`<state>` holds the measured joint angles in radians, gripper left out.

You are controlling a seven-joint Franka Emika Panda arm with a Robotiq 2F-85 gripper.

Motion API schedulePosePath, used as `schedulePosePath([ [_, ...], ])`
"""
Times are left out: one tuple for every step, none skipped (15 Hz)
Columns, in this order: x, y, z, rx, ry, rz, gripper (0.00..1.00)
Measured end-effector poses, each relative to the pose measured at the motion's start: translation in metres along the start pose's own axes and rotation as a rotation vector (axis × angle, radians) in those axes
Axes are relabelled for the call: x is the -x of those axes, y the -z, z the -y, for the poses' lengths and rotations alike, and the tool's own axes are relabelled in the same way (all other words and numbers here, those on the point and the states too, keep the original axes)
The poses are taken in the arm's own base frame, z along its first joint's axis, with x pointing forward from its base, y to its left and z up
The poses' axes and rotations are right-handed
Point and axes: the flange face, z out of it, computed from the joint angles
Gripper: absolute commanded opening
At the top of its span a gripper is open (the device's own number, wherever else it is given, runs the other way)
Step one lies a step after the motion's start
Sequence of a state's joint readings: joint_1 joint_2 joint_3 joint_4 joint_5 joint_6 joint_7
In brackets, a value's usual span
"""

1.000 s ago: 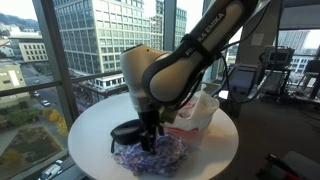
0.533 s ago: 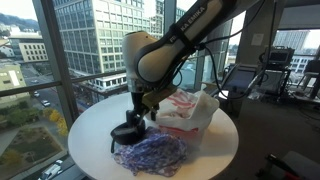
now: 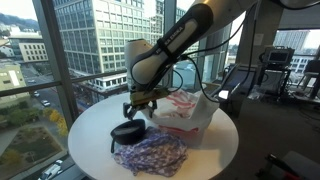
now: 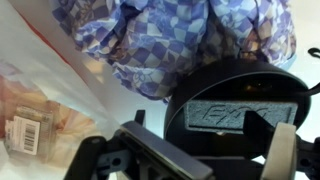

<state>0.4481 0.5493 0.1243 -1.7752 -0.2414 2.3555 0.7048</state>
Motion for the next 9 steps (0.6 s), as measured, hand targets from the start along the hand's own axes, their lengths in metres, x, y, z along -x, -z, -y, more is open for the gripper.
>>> schedulePosePath([
  [-0.005, -0.008, -0.001, 0.006, -0.054, -0.001, 1.0],
  [-0.008, -0.015, -0.001, 0.011, -0.106, -0.003, 1.0],
  [-0.011, -0.023, -0.001, 0.018, -0.16, -0.003, 1.0],
  [-0.011, -0.03, -0.001, 0.023, -0.208, -0.003, 1.0],
  [-0.011, -0.037, 0.0, 0.029, -0.251, 0.002, 1.0],
  [-0.009, -0.043, 0.001, 0.028, -0.29, 0.011, 1.0],
  [-0.006, -0.048, 0.004, 0.025, -0.321, 0.02, 1.0],
  [-0.004, -0.051, 0.006, 0.022, -0.343, 0.023, 1.0],
  [-0.002, -0.053, 0.009, 0.019, -0.359, 0.022, 0.85],
])
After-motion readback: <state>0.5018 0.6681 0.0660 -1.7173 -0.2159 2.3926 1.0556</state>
